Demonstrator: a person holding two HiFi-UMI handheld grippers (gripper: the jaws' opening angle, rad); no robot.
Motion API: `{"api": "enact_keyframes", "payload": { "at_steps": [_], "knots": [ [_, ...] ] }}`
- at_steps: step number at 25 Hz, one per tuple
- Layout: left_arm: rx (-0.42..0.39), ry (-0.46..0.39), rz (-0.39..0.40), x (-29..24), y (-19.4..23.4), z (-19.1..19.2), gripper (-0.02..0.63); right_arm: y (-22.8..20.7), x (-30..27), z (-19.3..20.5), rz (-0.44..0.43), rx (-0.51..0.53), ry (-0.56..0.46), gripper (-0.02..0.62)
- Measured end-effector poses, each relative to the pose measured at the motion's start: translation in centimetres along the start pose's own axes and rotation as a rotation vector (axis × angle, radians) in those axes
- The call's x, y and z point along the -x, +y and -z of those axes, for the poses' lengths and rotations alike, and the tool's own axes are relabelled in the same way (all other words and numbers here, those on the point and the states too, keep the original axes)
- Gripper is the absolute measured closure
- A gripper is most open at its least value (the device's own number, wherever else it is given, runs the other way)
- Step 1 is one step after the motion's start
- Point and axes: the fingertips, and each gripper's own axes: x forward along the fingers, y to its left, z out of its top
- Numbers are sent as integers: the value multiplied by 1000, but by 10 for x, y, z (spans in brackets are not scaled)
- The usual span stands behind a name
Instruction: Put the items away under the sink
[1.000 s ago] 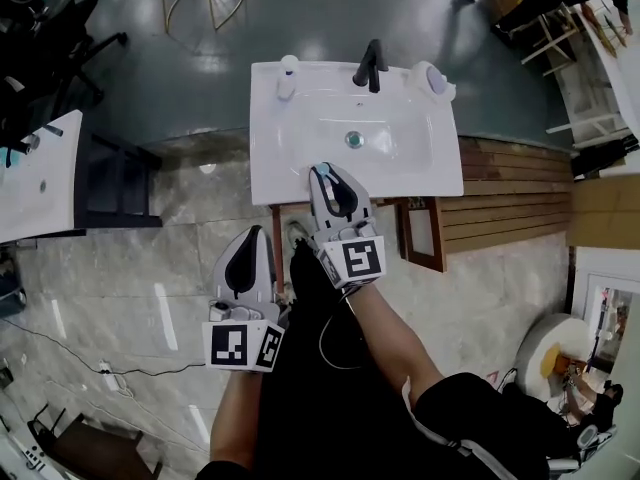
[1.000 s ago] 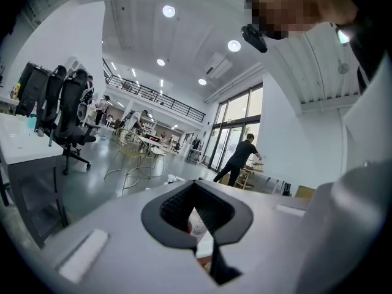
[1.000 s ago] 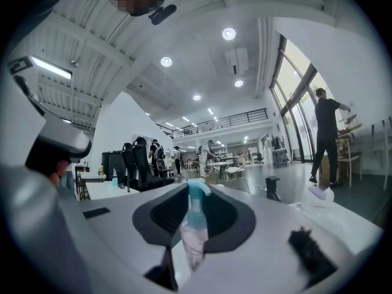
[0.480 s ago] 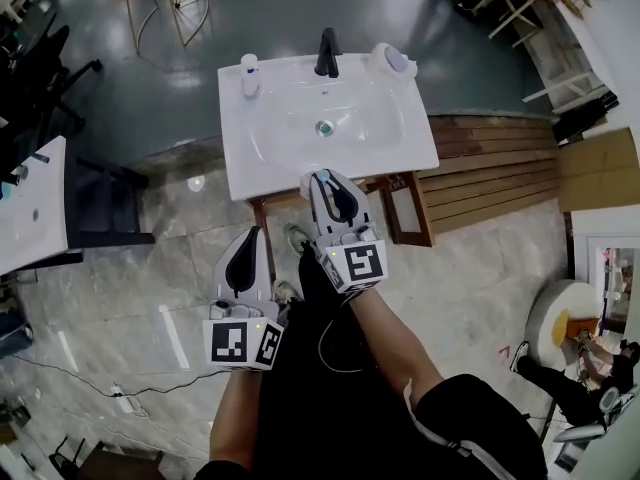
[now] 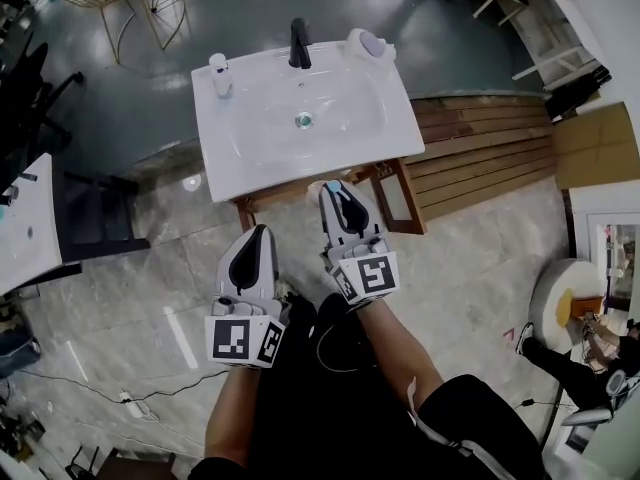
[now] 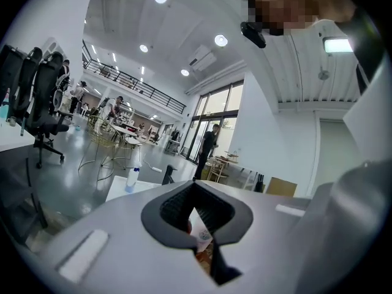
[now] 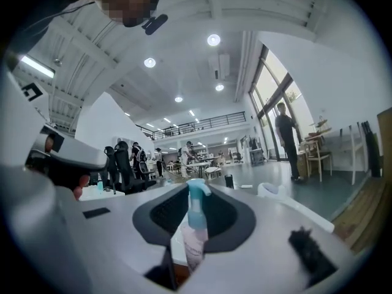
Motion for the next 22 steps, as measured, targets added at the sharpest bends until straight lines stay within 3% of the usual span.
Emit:
{"api": "enact_keyframes", "payload": {
  "at_steps": [15,22],
  "knots": [
    [-2,25,-55,-27,-59,58,600,-68,56,25,-34,11,27,514],
    [-8,28,-48,-44,-70,106,600,-90,69,62,-58,2,29,514]
  ]
}}
